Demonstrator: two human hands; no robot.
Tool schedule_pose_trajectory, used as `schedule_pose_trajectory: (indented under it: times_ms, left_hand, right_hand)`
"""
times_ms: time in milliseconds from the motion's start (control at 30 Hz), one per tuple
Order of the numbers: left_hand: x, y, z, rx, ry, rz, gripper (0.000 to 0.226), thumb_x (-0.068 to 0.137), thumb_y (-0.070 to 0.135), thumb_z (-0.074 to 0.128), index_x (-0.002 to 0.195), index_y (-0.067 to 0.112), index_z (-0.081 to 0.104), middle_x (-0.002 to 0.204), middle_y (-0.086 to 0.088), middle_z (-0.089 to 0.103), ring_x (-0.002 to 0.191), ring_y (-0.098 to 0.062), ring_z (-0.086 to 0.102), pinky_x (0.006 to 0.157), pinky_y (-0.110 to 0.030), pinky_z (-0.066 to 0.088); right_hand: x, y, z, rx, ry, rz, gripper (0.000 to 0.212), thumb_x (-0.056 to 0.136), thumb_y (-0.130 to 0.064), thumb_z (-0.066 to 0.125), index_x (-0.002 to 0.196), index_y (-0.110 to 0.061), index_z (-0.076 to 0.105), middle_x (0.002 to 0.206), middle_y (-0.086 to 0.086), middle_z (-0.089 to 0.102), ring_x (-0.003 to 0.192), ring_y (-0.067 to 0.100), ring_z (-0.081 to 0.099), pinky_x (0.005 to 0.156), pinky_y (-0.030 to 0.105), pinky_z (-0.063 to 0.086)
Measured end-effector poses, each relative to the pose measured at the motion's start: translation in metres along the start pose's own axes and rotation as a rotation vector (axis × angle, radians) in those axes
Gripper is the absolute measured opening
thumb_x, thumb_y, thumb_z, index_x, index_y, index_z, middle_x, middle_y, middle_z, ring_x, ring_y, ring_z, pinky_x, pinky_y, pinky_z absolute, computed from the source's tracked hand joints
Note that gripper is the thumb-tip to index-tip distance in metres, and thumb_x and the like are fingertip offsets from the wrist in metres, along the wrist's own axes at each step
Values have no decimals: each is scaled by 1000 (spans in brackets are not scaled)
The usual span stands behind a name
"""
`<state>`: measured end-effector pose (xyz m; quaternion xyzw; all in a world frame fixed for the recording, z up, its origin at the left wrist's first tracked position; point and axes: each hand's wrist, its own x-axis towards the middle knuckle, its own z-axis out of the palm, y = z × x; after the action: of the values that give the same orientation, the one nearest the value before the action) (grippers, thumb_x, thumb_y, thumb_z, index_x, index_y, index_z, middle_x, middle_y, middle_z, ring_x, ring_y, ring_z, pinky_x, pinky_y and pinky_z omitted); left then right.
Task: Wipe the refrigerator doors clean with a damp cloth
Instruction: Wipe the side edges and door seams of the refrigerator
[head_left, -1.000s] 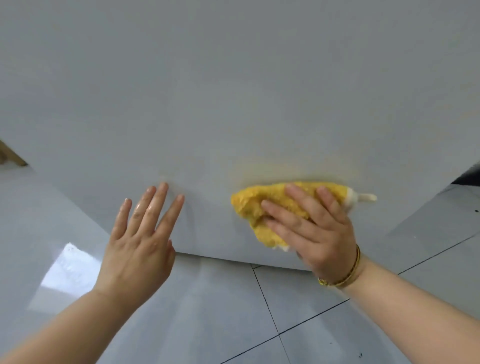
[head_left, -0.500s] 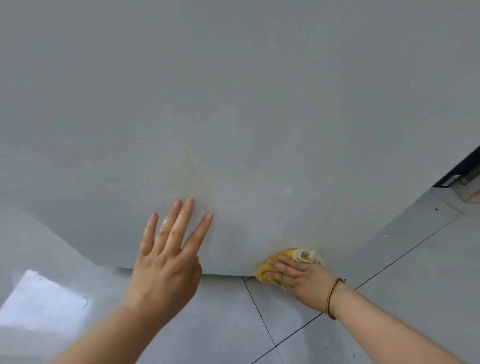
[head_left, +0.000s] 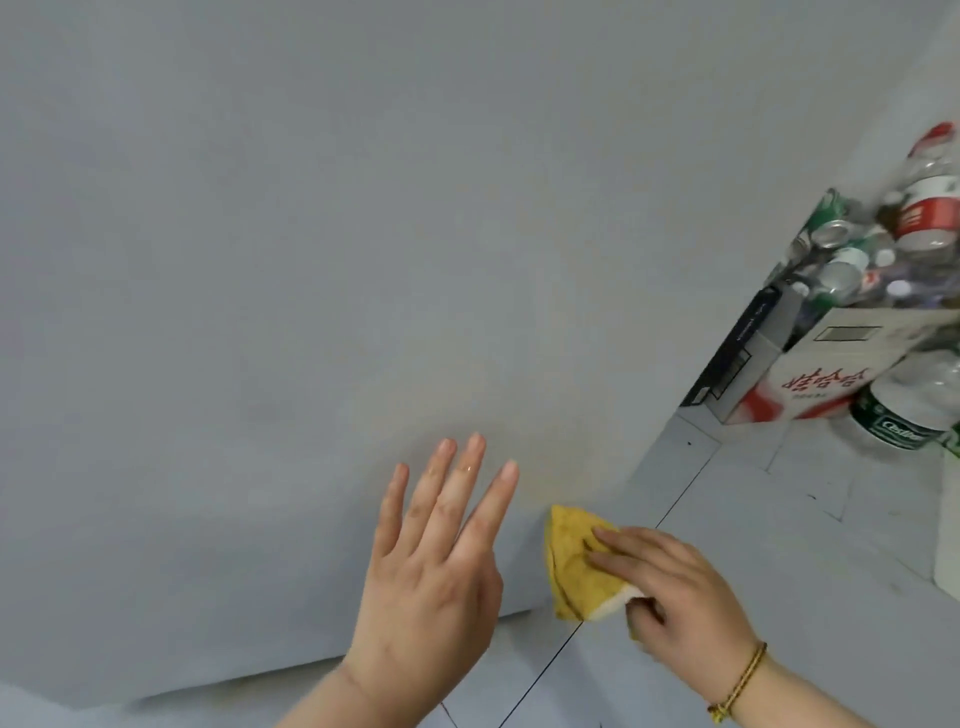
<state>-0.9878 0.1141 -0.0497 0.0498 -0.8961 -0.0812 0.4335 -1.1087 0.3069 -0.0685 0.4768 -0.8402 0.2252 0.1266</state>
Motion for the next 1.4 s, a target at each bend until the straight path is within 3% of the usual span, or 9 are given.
schedule_pose_trajectory:
  times_ms: [100,200,500,633,767,900,1000,1167,1400]
  left_hand:
    - [23,20,12,-16,66,101,65,75,11,45,135,24,25,155,0,7,143,-12,6,115,-37,10]
    - [48,40,32,23,98,203,63,75,13,47,133,27,26,153,-2,9,143,-12,7,115,-36,11]
    - [93,81,66,371,224,-51,53,94,47,27,144,34,12,154,15,-6,142,-6,-1,116,-32,-3]
    - [143,115,57,389,258,-203,50,91,57,22,137,38,17,149,-4,6,139,3,-11,112,-26,-10]
    - [151,115,65,512,178,-229,57,91,59,20,142,45,0,154,11,-14,140,-2,-16,112,-28,-8]
    - [148,113,68,570,186,-214,50,94,53,17,141,44,4,151,18,-19,141,-5,-14,112,-31,-3]
    - [148,112,65,576,210,-205,41,96,48,17,136,40,18,152,18,-15,141,-5,-10,111,-33,4]
    - [147,106,56,599,184,-163,48,97,46,18,142,43,5,153,18,-10,142,-4,-6,113,-26,1]
    - [144,97,47,638,173,-111,52,95,50,20,144,39,5,154,17,-7,142,-3,-3,113,-28,1]
  right_hand:
    - [-4,7,-22,693,267,678,32,82,-2,45,98,-24,63,66,-4,67,61,14,61,55,25,50]
    - [-3,37,-38,1041,395,1002,26,86,8,50,94,-13,62,61,-5,69,69,18,59,56,25,53]
    - [62,102,-36,1523,221,719,15,85,-8,60,82,-21,67,71,-10,72,73,12,66,66,24,54]
    - [118,94,-83,1663,219,437,25,66,-28,58,89,-28,65,90,-4,68,87,12,61,76,25,50]
    - [154,73,-127,1580,203,47,31,73,-31,55,103,-41,53,128,1,55,118,9,51,104,30,39]
    - [186,49,-166,1483,195,-262,40,76,-27,48,109,-49,44,143,-6,36,132,4,28,106,5,20]
    - [200,41,-172,1386,265,-351,49,79,-26,48,126,-40,43,146,-10,31,131,4,25,109,13,18]
    - [170,56,-127,1331,160,-291,42,78,-24,47,104,-56,41,129,-36,28,126,-8,27,104,6,21]
    - [225,45,-207,1188,281,-416,47,82,-13,45,128,-13,51,137,7,48,130,18,41,112,33,29]
